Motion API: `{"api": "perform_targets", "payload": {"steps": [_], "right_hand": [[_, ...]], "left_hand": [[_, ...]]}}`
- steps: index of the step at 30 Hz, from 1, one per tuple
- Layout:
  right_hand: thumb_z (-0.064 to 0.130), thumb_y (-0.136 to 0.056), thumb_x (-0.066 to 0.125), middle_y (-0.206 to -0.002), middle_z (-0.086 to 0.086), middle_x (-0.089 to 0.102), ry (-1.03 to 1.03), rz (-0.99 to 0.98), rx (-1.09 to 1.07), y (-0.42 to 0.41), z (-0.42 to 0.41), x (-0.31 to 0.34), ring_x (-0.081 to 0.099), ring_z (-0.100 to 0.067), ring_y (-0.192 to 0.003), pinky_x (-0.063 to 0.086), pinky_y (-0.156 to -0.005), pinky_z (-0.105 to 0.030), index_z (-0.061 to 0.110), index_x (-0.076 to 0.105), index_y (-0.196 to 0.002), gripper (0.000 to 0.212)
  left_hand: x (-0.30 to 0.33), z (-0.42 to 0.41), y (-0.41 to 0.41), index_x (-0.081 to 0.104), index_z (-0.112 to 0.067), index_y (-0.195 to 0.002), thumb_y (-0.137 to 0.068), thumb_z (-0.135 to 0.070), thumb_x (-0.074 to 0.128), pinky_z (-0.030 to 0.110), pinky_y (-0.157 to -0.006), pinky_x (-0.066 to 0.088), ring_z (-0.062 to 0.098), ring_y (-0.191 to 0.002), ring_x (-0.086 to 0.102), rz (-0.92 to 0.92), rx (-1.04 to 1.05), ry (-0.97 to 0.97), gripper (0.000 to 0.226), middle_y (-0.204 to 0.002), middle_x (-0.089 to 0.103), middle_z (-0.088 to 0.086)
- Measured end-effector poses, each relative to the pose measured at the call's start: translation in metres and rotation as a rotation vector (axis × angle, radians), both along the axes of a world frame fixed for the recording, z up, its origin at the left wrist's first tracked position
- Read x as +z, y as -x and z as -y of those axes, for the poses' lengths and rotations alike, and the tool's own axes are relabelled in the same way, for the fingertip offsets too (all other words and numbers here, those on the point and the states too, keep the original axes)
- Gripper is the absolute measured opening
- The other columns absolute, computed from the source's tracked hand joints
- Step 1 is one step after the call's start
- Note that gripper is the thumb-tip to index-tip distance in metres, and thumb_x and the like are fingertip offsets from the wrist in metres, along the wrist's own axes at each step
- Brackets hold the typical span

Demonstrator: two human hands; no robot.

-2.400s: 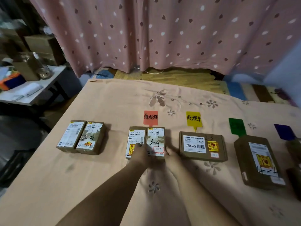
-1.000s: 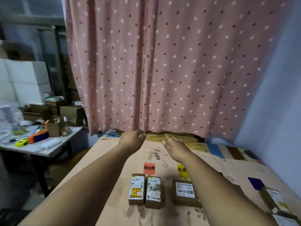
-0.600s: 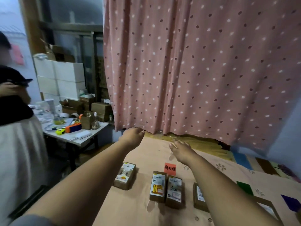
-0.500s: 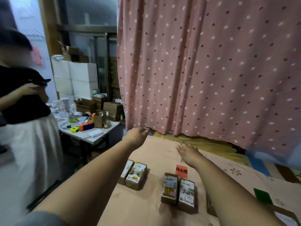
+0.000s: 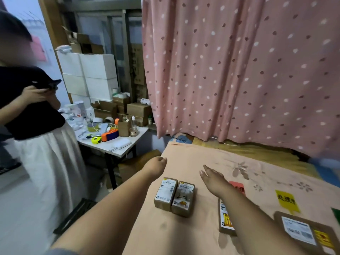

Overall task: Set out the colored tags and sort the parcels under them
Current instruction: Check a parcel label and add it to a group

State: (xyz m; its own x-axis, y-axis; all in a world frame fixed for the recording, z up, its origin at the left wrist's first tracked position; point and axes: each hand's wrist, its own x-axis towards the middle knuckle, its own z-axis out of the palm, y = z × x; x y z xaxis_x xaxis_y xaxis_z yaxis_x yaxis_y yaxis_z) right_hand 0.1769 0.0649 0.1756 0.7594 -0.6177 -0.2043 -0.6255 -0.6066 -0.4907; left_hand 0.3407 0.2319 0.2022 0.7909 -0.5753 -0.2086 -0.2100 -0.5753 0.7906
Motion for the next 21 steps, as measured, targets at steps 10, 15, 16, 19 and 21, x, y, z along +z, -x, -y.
{"api": "perform_targets", "payload": {"steps": [10, 15, 16, 19, 21], "right_hand": [[0.047, -0.103, 0.027, -0.157, -0.007, 0.031, -0.181, -0.128, -0.161, -0.020, -0.017, -0.081, 0.027, -0.029, -0.145, 0.022, -0.115, -0.037, 0.026, 0.022, -0.153, 0.055], [0.051, -0.099, 0.029, -0.158, -0.006, 0.028, -0.287, -0.140, -0.178, -0.028, -0.021, -0.147, 0.023, -0.025, -0.147, 0.022, -0.119, -0.042, 0.028, 0.026, -0.151, 0.057], [0.058, -0.094, 0.027, -0.156, -0.004, 0.032, -0.298, -0.170, -0.182, -0.029, -0.015, -0.173, 0.029, -0.026, -0.144, 0.027, -0.116, -0.044, 0.034, 0.028, -0.148, 0.059], [0.067, -0.084, 0.022, -0.143, 0.005, 0.049, -0.267, -0.206, -0.209, -0.023, -0.013, -0.208, 0.051, -0.025, -0.127, 0.041, -0.101, -0.041, 0.043, 0.032, -0.139, 0.061], [0.055, -0.089, 0.031, -0.134, 0.007, 0.057, -0.221, -0.147, -0.180, -0.021, -0.030, -0.182, 0.057, -0.025, -0.118, 0.046, -0.094, -0.037, 0.042, 0.038, -0.133, 0.046]], "left_hand": [[-0.096, 0.024, -0.012, 0.060, -0.014, -0.116, -0.102, -0.029, 0.040, 0.035, -0.100, 0.047, 0.025, -0.109, 0.060, -0.399, -0.093, -0.013, 0.029, -0.121, 0.064, 0.010], [-0.141, 0.037, 0.002, 0.065, -0.015, -0.103, -0.092, -0.038, 0.052, 0.025, -0.081, 0.052, 0.011, -0.087, 0.065, -0.579, -0.102, -0.037, 0.029, -0.102, 0.071, 0.002], [-0.150, 0.040, 0.004, 0.063, -0.016, -0.101, -0.094, -0.035, 0.051, 0.022, -0.078, 0.049, 0.011, -0.087, 0.062, -0.562, -0.092, -0.054, 0.024, -0.101, 0.070, 0.001], [-0.173, 0.047, 0.008, 0.064, -0.012, -0.102, -0.096, -0.019, 0.051, 0.015, -0.072, 0.049, 0.012, -0.085, 0.062, -0.533, -0.042, -0.065, 0.015, -0.098, 0.072, 0.002], [-0.206, 0.055, 0.006, 0.066, -0.017, -0.108, -0.089, -0.030, 0.054, 0.030, -0.092, 0.053, 0.018, -0.096, 0.067, -0.484, -0.047, -0.080, 0.025, -0.106, 0.073, 0.003]]}}
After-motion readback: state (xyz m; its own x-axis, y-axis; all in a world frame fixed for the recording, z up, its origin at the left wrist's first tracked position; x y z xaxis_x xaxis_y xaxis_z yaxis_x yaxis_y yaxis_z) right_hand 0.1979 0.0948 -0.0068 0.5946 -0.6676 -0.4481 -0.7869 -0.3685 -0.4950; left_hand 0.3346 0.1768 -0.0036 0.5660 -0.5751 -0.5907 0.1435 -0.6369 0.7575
